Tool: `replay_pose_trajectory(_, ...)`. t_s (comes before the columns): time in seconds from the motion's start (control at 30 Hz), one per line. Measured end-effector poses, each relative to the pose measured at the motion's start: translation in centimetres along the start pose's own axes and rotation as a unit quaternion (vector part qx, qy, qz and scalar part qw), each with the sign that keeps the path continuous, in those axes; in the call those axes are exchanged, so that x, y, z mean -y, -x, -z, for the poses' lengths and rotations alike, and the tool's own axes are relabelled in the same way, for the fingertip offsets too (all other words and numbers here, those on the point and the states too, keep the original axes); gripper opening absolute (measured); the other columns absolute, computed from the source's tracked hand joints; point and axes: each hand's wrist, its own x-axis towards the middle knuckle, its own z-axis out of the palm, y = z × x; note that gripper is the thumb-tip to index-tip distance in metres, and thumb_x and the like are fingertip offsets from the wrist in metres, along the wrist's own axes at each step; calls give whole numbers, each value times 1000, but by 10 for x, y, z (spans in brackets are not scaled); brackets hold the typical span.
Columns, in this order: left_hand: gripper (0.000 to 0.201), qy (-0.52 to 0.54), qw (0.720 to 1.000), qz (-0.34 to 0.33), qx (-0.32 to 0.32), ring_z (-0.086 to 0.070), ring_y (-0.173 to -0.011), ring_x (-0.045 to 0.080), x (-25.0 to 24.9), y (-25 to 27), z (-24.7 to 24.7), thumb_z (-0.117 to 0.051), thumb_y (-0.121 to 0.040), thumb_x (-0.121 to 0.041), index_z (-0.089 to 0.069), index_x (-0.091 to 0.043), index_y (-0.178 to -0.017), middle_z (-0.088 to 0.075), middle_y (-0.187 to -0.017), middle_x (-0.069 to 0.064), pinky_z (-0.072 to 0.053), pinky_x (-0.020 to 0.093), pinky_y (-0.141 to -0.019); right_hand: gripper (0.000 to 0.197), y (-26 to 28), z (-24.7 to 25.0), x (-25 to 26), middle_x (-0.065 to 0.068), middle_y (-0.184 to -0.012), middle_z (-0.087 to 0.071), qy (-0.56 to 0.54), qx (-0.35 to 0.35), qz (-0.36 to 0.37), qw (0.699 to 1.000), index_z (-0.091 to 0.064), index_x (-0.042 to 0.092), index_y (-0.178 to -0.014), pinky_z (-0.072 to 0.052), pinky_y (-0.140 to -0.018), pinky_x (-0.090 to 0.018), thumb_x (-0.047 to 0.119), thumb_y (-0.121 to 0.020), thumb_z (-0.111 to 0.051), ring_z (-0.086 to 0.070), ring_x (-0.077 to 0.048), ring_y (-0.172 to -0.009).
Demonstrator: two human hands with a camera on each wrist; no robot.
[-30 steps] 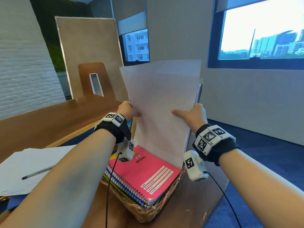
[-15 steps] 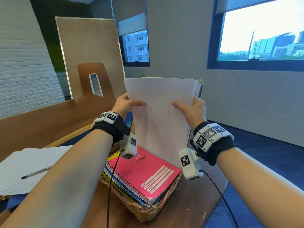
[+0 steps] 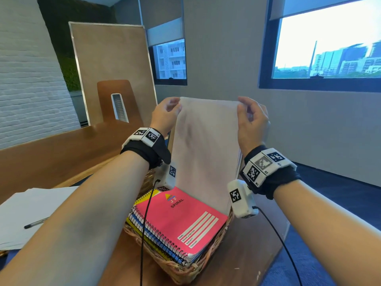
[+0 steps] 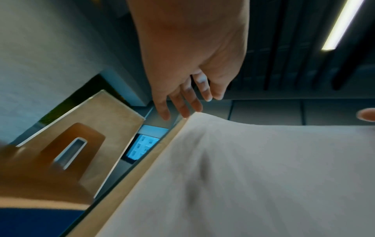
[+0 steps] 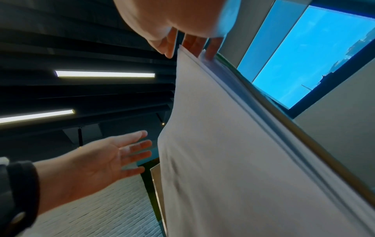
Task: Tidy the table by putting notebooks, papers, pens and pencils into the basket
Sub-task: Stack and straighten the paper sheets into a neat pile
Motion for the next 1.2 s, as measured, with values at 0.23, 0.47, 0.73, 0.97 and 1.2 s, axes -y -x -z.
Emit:
replay_pose_trajectory(0.23,31,-156,960,-219,81,-48,-118,13,-25,7,-31,-54,-95,-20,-58,-15,-125,-56,-128,2,-28,11,-91,32,-17,11,-24,-5,-123,-56,-13,-54,-93,994,-57,9,-124,-37,-96,-9,13,-98,-39,-51,-12,-114)
replay_pose_trajectory(0.47,30,-201,923,-287,160,-53,-115,15,-35,11,-66,-53,-95,-22,-61,-16,-124,-60,-125,3,-36,20,-94,29,-11,0,-37,2,-107,-58,-82,-29,-169,982,-57,12,-123,-42,-90,-26,17,-98,-44,-52,-9,-97)
replay_pose_trajectory(0.73,34,-215,913,-312,153,-51,-117,17,-49,5,-71,-52,-96,-21,-55,-13,-130,-56,-129,5,-34,17,-93,30,-12,1,-38,2,-104,-58,-70,-24,-165,984,-58,11,-123,-42,-86,-24,19,-97,-46,-53,-9,-95)
replay_pose_trajectory(0.97,26,-180,919,-313,156,-57,-101,18,-45,8,-75,-55,-94,-17,-65,-10,-117,-63,-113,6,-41,21,-87,29,-11,3,-36,6,-102,-57,-63,-28,-167,984,-59,13,-122,-39,-81,-17,18,-97,-46,-53,-7,-93)
replay_pose_trajectory(1.2,26,-175,923,-309,147,-56,-98,18,-48,9,-77,-66,-86,-17,-64,-11,-111,-61,-109,6,-41,20,-82,28,-11,2,-34,6,-99,-55,-84,-34,-169,981,-60,11,-117,-38,-78,-17,24,-98,-43,-51,-7,-91)
